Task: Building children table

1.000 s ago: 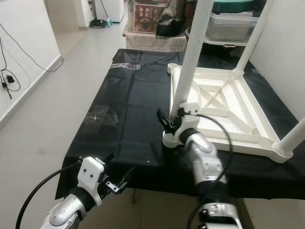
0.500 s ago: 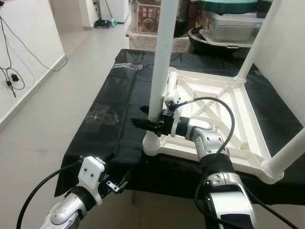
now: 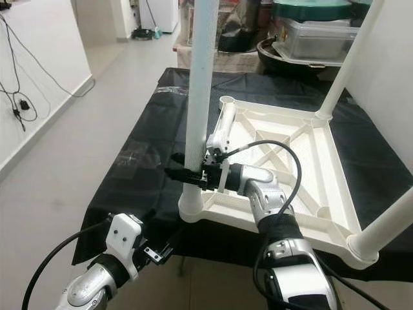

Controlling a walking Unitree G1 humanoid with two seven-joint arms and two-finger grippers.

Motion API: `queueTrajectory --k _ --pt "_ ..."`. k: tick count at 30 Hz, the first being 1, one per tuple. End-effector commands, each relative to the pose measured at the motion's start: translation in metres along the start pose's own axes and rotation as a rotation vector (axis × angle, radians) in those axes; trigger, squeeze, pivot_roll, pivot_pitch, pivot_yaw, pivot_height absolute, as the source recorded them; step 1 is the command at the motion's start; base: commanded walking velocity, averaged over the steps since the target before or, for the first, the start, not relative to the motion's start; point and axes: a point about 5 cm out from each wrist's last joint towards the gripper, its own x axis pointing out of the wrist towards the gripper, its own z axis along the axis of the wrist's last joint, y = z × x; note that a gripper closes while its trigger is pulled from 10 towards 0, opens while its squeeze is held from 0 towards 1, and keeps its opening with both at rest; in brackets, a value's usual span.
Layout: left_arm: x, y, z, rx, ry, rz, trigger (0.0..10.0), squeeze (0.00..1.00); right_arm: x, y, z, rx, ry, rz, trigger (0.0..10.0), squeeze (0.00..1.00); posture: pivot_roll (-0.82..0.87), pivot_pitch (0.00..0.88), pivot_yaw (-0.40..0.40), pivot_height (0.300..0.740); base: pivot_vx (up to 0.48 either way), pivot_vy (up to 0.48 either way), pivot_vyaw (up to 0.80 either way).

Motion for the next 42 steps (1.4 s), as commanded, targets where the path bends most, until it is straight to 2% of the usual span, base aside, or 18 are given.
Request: queueTrajectory --k 1,5,6,9,16,21,22,23,25,26,31,32,34,36,38,39,41,42 --pt "-0.001 -0.002 -0.002 -0.01 0.004 -0.007 10.0 0.0 -0.002 -0.003 -0.009 0.048 -0.009 -0.114 0.0 0.0 0.13 0.056 -0.046 0.74 0.0 0.0 0.0" --pt "-0.001 -0.001 -0.002 -0.009 0.003 -0.008 10.0 0.0 -0.021 -0.033 -0.018 0.074 0.002 -0.798 0.0 0.0 0.12 0.058 -0.043 0.74 0.0 0.0 0.0" --pt "-0.001 -0.001 -0.002 -0.009 0.003 -0.008 10.0 0.0 -0.021 -0.033 -0.018 0.074 0.002 -0.798 0.0 0.0 0.12 0.058 -0.043 0.74 0.0 0.0 0.0" --pt "-0.001 0.0 -0.001 -0.007 0.003 -0.01 10.0 0.0 -0.055 -0.033 -0.03 0.045 0.06 -1.262 0.0 0.0 0.12 0.058 -0.041 0.74 0.0 0.0 0.0" --pt "-0.002 -0.001 -0.001 -0.005 0.006 -0.014 10.0 0.0 -0.074 -0.001 -0.038 0.108 0.04 -1.678 0.0 0.0 0.12 0.058 -0.038 0.74 0.0 0.0 0.0" --pt "-0.001 -0.002 -0.002 -0.006 0.008 -0.016 10.0 0.0 -0.055 0.002 -0.034 0.164 -0.014 -1.685 0.0 0.0 0.12 0.052 -0.039 0.74 0.0 0.0 0.0" --pt "-0.001 -0.002 -0.002 -0.005 0.008 -0.017 10.0 0.0 -0.045 0.001 -0.031 0.159 -0.035 -1.634 5.8 0.0 0.12 0.052 -0.039 0.74 0.0 0.0 0.0" --pt "-0.001 -0.002 -0.003 -0.006 0.008 -0.018 10.0 0.0 -0.034 0.001 -0.027 0.142 -0.072 -1.548 10.0 0.0 0.12 0.047 -0.041 0.74 0.0 0.0 0.0" --pt "-0.001 -0.002 -0.003 -0.006 0.008 -0.018 10.0 0.0 -0.034 0.001 -0.027 0.142 -0.072 -1.548 10.0 0.0 0.12 0.047 -0.041 0.74 0.0 0.0 0.0" --pt "-0.001 -0.002 -0.003 -0.007 0.008 -0.018 10.0 0.0 -0.029 0.002 -0.025 0.122 -0.095 -1.495 10.0 1.0 0.12 0.044 -0.042 0.74 0.0 0.0 0.0" --pt "-0.001 -0.002 -0.003 -0.009 0.008 -0.018 10.0 0.0 -0.028 0.002 -0.018 0.039 -0.149 -1.379 10.0 0.99 0.11 0.037 -0.044 0.74 0.0 0.0 0.0" --pt "-0.001 -0.002 -0.004 -0.011 0.007 -0.018 10.0 0.0 -0.033 -0.001 -0.017 0.041 -0.171 -1.333 10.0 0.0 0.11 0.032 -0.045 0.74 0.0 0.0 0.0" --pt "-0.001 -0.002 -0.004 -0.011 0.007 -0.018 10.0 0.0 -0.033 -0.001 -0.017 0.041 -0.171 -1.333 10.0 0.0 0.11 0.032 -0.045 0.74 0.0 0.0 0.0" --pt "-0.001 -0.002 -0.004 -0.014 0.001 -0.02 10.0 0.0 -0.041 -0.006 -0.019 0.099 -0.197 -1.082 10.0 0.0 0.11 0.029 -0.037 0.74 0.0 0.0 0.0" --pt "-0.001 -0.002 -0.004 -0.014 0.001 -0.02 10.0 0.0 -0.041 -0.006 -0.019 0.099 -0.197 -1.082 10.0 0.0 0.11 0.029 -0.037 0.74 0.0 0.0 0.0" --pt "-0.001 -0.002 -0.004 -0.015 -0.003 -0.025 10.0 0.0 -0.042 -0.006 -0.019 0.136 -0.186 -0.889 10.0 0.0 0.1 0.027 -0.036 0.74 0.0 0.0 0.0" --pt "-0.001 -0.002 -0.004 -0.015 -0.003 -0.025 10.0 0.0 -0.042 -0.006 -0.019 0.136 -0.186 -0.889 10.0 0.0 0.1 0.027 -0.036 0.74 0.0 0.0 0.0" --pt "-0.001 -0.002 -0.003 -0.018 -0.009 -0.028 10.0 0.0 -0.043 -0.004 -0.018 0.162 -0.16 -0.704 10.0 0.0 0.1 0.023 -0.034 0.74 0.0 0.0 0.0"
